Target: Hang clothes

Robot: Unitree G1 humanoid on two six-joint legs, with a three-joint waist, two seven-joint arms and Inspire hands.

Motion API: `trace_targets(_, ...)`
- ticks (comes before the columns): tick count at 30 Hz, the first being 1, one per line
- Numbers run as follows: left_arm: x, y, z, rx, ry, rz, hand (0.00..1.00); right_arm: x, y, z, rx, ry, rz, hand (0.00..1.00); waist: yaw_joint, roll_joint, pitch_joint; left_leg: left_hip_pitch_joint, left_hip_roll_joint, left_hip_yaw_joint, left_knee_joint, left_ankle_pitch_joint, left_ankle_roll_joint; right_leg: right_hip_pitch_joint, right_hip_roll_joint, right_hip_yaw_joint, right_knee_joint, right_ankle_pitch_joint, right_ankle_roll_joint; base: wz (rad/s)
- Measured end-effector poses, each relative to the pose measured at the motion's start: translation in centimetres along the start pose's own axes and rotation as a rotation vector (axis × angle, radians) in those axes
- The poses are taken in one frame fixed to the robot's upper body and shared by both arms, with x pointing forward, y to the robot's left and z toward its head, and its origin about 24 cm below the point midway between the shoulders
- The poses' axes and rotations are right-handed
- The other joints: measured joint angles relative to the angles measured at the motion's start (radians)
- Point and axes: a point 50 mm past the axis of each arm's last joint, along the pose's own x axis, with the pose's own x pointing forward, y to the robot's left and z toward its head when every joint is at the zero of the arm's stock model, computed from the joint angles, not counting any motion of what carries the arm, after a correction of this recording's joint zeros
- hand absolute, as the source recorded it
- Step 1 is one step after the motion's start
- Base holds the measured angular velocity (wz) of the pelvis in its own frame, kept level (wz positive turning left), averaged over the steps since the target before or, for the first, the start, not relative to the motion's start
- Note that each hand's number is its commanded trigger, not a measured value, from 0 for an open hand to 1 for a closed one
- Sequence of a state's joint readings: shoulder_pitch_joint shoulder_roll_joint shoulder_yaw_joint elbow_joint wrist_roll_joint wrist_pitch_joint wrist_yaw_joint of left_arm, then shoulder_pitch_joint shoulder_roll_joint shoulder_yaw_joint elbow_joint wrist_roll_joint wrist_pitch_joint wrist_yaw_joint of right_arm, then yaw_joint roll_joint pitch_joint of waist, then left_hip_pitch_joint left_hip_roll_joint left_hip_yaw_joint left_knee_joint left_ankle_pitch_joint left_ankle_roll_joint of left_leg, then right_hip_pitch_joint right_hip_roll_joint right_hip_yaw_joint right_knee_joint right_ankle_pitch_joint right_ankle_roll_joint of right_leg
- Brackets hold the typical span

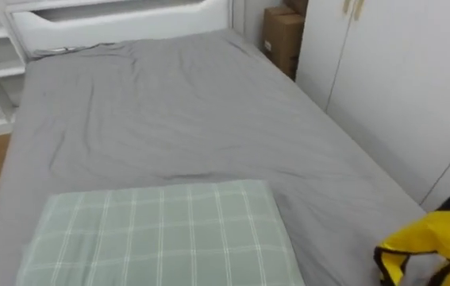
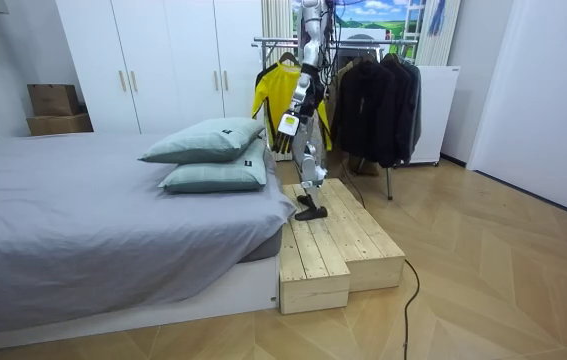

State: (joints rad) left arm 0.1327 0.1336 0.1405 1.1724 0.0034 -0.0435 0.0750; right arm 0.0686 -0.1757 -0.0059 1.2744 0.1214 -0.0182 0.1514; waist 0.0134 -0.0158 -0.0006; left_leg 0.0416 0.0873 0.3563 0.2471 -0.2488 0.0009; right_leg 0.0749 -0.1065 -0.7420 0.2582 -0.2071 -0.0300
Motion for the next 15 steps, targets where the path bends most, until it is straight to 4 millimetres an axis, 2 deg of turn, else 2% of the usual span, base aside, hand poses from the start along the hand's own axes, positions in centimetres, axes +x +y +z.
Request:
trace_targets(1,0.0,0.0,0.0,0.0,0.001,0.0,0.0,0.0,0.1,-0.2,0.017,0.002,-0.002,0.0,-0.01,-0.001,0.0003,0.0,-0.005,-0.021,-0.001,0.003,0.006,0.005,0.0,0.055,0.0,0.004,0.007,1.13)
trace_targets(2,0.0,0.0,0.1,0.0,-0.001,0.001,0.0,0.0,0.2,-0.4,0.048,0.004,-0.005,0.0,-0.025,-0.004,0.001,-0.001,-0.018,-0.066,-0.005,0.008,0.016,0.012,0.001,0.159,0.0,0.012,0.02,0.97)
trace_targets(3,0.0,0.0,0.1,0.0,-0.001,0.002,0.0,0.0,0.4,-0.5,0.061,0.004,-0.005,0.0,-0.032,-0.005,0.0,-0.004,-0.025,-0.09,-0.005,0.011,0.02,0.016,0.003,0.199,0.0,0.017,0.028,1.13)
trace_targets(4,0.0,0.0,0.0,0.0,0.003,0.002,0.0,0.0,0.6,-0.5,0.084,0.002,-0.004,0.0,-0.038,-0.007,-0.0006,-0.009,-0.036,-0.127,-0.006,0.016,0.028,0.023,0.004,0.271,-0.001,0.021,0.035,0.95)
trace_targets(5,0.0,0.0,-0.3,-0.001,0.007,0.001,0.0,0.0,0.6,-0.6,0.095,0.005,-0.012,0.0,-0.035,-0.008,-0.0014,-0.012,-0.051,-0.158,-0.006,0.021,0.036,0.029,0.008,0.32,-0.005,0.024,0.041,0.87)
trace_targets(7,-0.2,0.1,-1.0,-0.007,0.025,0.006,0.0,0.0,0.5,-0.7,0.097,0.011,-0.027,0.0,-0.031,-0.006,-0.0014,-0.018,-0.068,-0.198,-0.006,0.026,0.045,0.043,0.008,0.34,-0.016,0.032,0.055,0.67)
trace_targets(9,-0.4,0.6,-2.0,-0.008,0.052,0.026,0.0,0.0,0.6,-0.8,0.107,0.015,-0.034,0.0,-0.031,-0.006,-0.0015,-0.03,-0.094,-0.255,-0.003,0.03,0.058,0.066,0.002,0.333,-0.04,0.039,0.067,0.74)
trace_targets(10,-0.4,0.7,-2.2,-0.007,0.059,0.028,0.0,0.0,0.6,-0.8,0.107,0.018,-0.036,0.0,-0.031,-0.004,-0.0012,-0.034,-0.101,-0.269,0.0,0.031,0.061,0.068,0.001,0.335,-0.04,0.04,0.069,0.71)
trace_targets(12,-0.6,0.8,-3.0,-0.008,0.08,0.045,0.0,0.0,0.6,-0.9,0.107,0.023,-0.045,0.0,-0.032,-0.004,-0.0001,-0.046,-0.116,-0.323,0.008,0.037,0.072,0.074,-0.001,0.392,-0.042,0.043,0.073,0.69)
trace_targets(14,-0.7,0.9,-3.3,-0.002,0.09,0.056,0.0,0.1,0.8,-1.0,0.104,0.027,-0.051,0.0,-0.023,-0.01,0.0009,-0.046,-0.129,-0.35,0.011,0.041,0.078,0.08,-0.001,0.441,-0.058,0.041,0.077,0.54)
trace_targets(15,-0.8,0.9,-3.5,-0.001,0.095,0.065,0.0,0.1,0.9,-0.8,0.101,0.024,-0.053,0.0,-0.014,-0.012,0.0015,-0.049,-0.138,-0.365,0.013,0.042,0.08,0.086,-0.004,0.45,-0.068,0.038,0.081,0.37)
